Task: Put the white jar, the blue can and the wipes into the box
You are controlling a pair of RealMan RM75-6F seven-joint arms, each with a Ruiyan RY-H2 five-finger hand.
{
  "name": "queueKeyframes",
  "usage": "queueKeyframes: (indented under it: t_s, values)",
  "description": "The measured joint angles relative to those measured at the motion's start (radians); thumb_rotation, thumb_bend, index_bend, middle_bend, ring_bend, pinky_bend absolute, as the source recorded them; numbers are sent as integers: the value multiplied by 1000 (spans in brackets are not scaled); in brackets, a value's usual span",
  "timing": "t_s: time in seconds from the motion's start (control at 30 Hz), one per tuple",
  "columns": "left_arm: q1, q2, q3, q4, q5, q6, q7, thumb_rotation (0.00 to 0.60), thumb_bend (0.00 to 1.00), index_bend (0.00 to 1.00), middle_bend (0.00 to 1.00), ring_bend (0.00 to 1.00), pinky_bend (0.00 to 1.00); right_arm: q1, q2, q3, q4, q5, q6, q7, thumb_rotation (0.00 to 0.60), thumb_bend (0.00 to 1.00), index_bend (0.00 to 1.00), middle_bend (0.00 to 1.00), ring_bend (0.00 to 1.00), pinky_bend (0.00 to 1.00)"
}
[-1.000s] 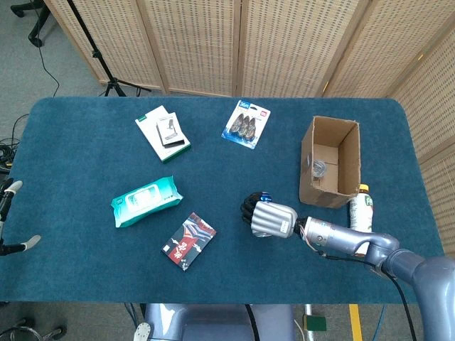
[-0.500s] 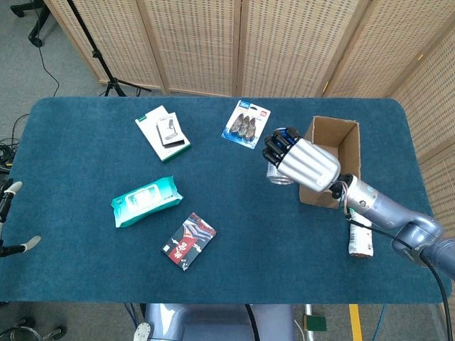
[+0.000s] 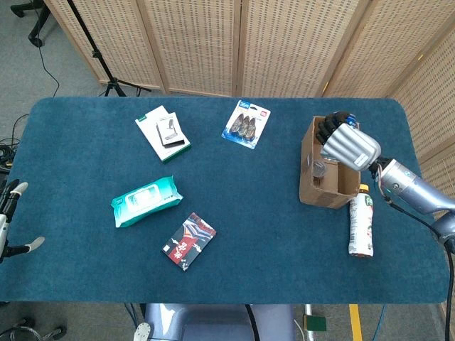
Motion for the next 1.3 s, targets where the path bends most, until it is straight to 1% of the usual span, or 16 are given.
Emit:
queueKeyframes:
  t_s: [0.1, 0.27, 0.3, 0.37, 0.4, 0.43, 0.47, 0.5, 0.53, 0.6, 0.67, 0.83, 1.03, 1.13, 1.2, 1.3]
  values:
    - [-3, 1, 0, -1, -4, -7, -1, 600, 0, 0, 0, 0, 0, -6, -49, -45, 73, -26, -1, 14, 600, 646, 592, 530, 415, 465]
    - [-5, 3, 1, -1, -4, -12, -3, 600, 0, 0, 0, 0, 0, -9, -93, -79, 131, -49, 10, 13, 600, 646, 592, 522, 415, 465]
    - [-5, 3, 1, -1, -4, -12, -4, 600, 0, 0, 0, 0, 0, -9, -99, -83, 139, -51, 11, 11, 600, 639, 592, 509, 414, 465]
    - [-4, 4, 2, -2, -3, -10, -7, 600, 0, 0, 0, 0, 0, -7, -111, -91, 157, -53, 12, 7, 600, 594, 542, 454, 375, 465]
    - [-3, 5, 1, -2, -3, -9, -10, 600, 0, 0, 0, 0, 0, -7, -115, -94, 165, -54, 11, 5, 600, 542, 458, 383, 312, 460]
    - [-3, 5, 2, -2, -3, -8, -12, 600, 0, 0, 0, 0, 0, -7, -119, -96, 172, -52, 6, 2, 600, 476, 332, 274, 215, 431]
    - [-2, 6, 2, -1, -3, -8, -13, 600, 0, 0, 0, 0, 0, -8, -123, -98, 178, -49, -3, -2, 600, 435, 246, 192, 144, 397]
    - [-3, 6, 2, -1, -3, -9, -13, 600, 0, 0, 0, 0, 0, -9, -126, -97, 180, -44, -12, -7, 600, 389, 130, 85, 60, 325]
    - [-3, 6, 2, -1, -3, -10, -13, 600, 0, 0, 0, 0, 0, -11, -128, -96, 182, -37, -22, -13, 600, 366, 53, 21, 12, 247]
    - [-3, 7, 3, -1, -2, -11, -14, 600, 0, 0, 0, 0, 0, -14, -132, -89, 178, -16, -50, -28, 600, 363, 3, 0, 0, 163]
    - [-3, 7, 3, -1, -2, -10, -16, 600, 0, 0, 0, 0, 0, -16, -132, -80, 167, 5, -71, -50, 600, 363, 0, 0, 0, 142]
    - [-3, 8, 3, 0, -3, -10, -17, 600, 0, 0, 0, 0, 0, -20, -115, -70, 128, 32, -79, -81, 600, 363, 0, 0, 0, 142]
    - [-5, 7, 2, 1, -7, -13, -15, 600, 0, 0, 0, 0, 0, -33, -84, -51, 88, 58, -23, -65, 600, 363, 0, 0, 0, 142]
    - [-9, 6, 0, 3, -13, -20, -13, 600, 0, 0, 0, 0, 0, -51, -57, -23, 41, 88, 41, -24, 600, 356, 0, 0, 0, 141]
    - [-12, 4, -2, 4, -18, -26, -11, 600, 0, 0, 0, 0, 0, -69, -30, -1, -13, 114, 90, 8, 600, 294, 0, 0, 0, 142]
    - [-20, 0, -7, 6, -26, -37, -6, 600, 0, 0, 0, 0, 0, -100, 14, 29, -110, 155, 128, 52, 600, 83, 0, 0, 0, 142]
